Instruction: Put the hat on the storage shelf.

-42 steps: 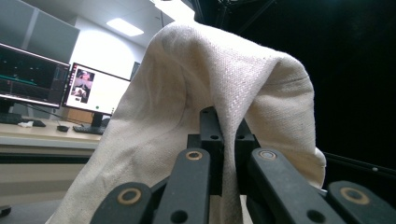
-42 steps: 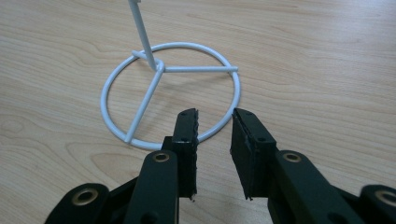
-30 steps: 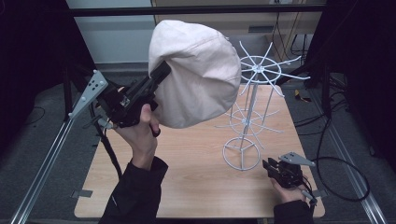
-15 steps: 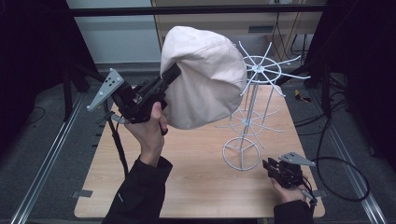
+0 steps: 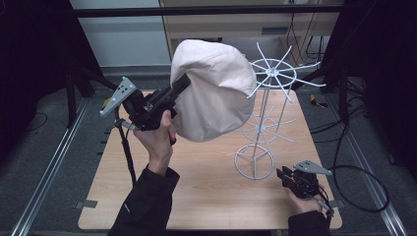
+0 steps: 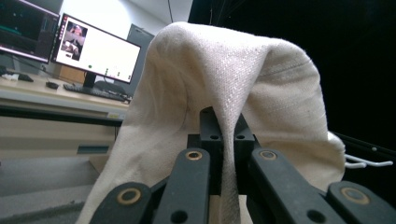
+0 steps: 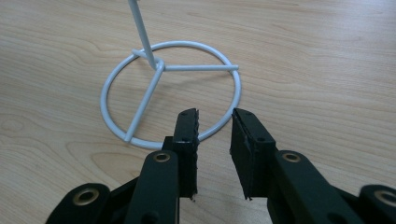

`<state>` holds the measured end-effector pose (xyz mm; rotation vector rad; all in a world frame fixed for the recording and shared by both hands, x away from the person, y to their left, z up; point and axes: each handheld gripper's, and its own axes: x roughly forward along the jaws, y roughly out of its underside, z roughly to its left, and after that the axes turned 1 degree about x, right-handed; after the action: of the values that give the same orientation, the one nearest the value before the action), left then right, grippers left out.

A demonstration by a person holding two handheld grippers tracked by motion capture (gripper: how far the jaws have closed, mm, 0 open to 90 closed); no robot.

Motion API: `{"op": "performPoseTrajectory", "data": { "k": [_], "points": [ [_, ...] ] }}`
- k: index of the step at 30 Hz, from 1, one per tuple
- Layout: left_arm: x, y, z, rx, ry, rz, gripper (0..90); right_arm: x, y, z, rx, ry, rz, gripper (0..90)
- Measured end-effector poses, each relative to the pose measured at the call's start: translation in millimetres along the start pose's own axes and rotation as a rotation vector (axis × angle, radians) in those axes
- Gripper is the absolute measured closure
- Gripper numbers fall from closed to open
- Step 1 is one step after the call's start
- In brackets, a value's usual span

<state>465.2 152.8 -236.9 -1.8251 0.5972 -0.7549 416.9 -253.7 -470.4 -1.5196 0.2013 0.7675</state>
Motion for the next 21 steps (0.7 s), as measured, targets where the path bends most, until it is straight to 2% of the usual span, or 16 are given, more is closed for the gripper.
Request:
{"op": "performPoseTrajectory", "data": {
  "k": [9, 21],
  "points": [
    [-1.1, 12.6, 6.8, -0.004, -0.012, 0.034, 88.0, -0.2, 0.0, -0.2, 0.001, 0.002, 0.003, 71.5],
    [-1.4, 32.8, 10.1, 0.063, -0.051, 0.104, 87.9, 0.5, 0.1, 0.4, -0.006, 0.005, 0.006, 71.5]
  ]
}}
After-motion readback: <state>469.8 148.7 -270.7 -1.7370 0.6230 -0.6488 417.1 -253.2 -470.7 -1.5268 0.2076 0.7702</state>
